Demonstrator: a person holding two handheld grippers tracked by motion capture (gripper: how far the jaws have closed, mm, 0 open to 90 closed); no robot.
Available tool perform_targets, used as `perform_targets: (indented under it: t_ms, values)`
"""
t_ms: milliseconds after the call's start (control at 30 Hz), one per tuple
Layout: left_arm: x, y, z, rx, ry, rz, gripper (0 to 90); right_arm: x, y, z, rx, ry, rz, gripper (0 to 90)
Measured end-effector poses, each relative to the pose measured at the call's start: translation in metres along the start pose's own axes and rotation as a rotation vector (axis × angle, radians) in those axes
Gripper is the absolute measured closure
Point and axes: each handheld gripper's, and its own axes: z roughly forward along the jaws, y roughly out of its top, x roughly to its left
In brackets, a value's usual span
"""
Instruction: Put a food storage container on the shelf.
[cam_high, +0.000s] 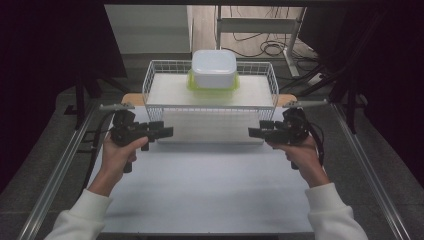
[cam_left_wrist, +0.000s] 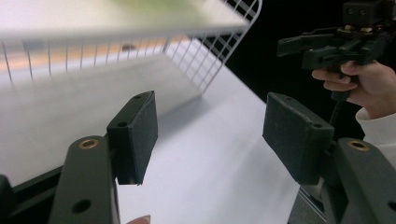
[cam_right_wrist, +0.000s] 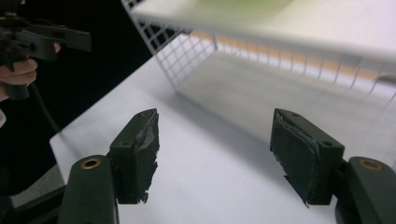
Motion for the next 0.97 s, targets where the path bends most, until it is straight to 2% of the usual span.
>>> perform_targets:
  t_ms: [100, 233, 267, 333, 433, 533, 733, 867, 967]
  values:
    - [0.001, -0.022, 0.004, 0.031, 0.023, 0.003, 34.9, 0.003, -0.022, 0.003, 0.021, 0.004, 0.002, 30.5]
    - [0.003, -0.049, 0.012, 0.088, 0.067, 0.033, 34.6, 0.004, -0.048, 0.007, 0.052, -0.02, -0.007, 29.7]
    - [0.003, -0.054, 0.013, 0.096, 0.077, 0.038, 34.5, 0.004, -0.059, 0.01, 0.067, -0.038, -0.011, 29.7]
    - [0.008, -0.07, 0.019, 0.116, 0.09, 0.03, 34.4, 0.003, -0.071, 0.014, 0.108, -0.063, -0.025, 29.0]
    - [0.016, -0.082, 0.027, 0.168, 0.098, 0.006, 33.3, -0.002, -0.09, 0.022, 0.136, -0.069, -0.005, 29.0]
    - [0.018, -0.085, 0.031, 0.172, 0.094, -0.013, 32.9, -0.005, -0.1, 0.029, 0.189, -0.074, 0.006, 28.2]
    - [0.017, -0.084, 0.026, 0.145, 0.112, -0.005, 32.3, 0.0, -0.1, 0.026, 0.164, -0.076, -0.001, 27.6]
    - [0.017, -0.086, 0.027, 0.158, 0.121, 0.002, 30.8, 0.0, -0.103, 0.026, 0.159, -0.078, -0.013, 23.4]
    - [0.02, -0.087, 0.029, 0.168, 0.126, 0.003, 28.5, 0.002, -0.104, 0.028, 0.154, -0.073, -0.046, 17.9]
